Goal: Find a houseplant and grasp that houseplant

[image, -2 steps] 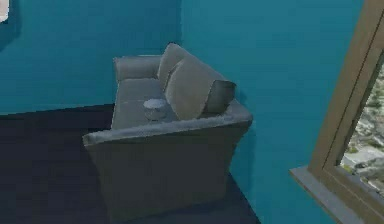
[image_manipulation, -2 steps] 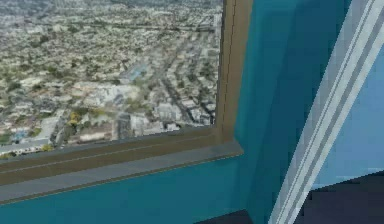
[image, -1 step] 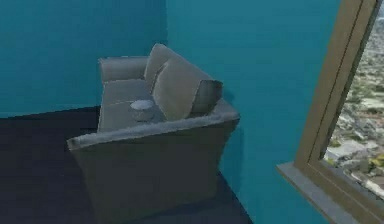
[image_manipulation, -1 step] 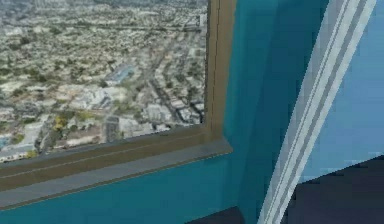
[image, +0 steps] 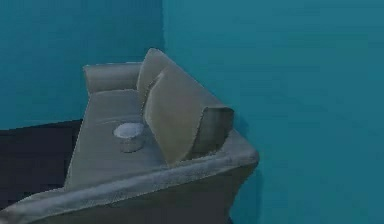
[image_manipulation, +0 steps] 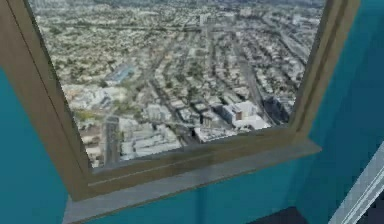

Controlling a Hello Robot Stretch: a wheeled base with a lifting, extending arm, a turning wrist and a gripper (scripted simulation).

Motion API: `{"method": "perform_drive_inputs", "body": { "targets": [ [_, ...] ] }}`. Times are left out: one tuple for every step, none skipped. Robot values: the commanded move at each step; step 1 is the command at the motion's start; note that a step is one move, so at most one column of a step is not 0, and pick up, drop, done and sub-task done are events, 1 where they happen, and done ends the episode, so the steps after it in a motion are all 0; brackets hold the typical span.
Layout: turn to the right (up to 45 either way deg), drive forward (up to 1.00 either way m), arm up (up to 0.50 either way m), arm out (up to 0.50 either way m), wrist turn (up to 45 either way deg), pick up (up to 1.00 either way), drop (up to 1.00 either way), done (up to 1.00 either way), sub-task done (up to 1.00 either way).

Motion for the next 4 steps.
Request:
{"method": "perform_drive_inputs", "body": {
  "targets": [
    [-45.0, 0.00, 0.00, 0.00, 0.0, 0.00, 0.00, 0.00, 0.00],
    [-45.0, 0.00, 0.00, 0.00, 0.0, 0.00, 0.00, 0.00, 0.00],
    [0.0, 0.25, 0.00, 0.00, 0.0, 0.00, 0.00, 0.00, 0.00],
    [6.0, 0.00, 0.00, 0.00, 0.0, 0.00, 0.00, 0.00, 0.00]
  ]
}}
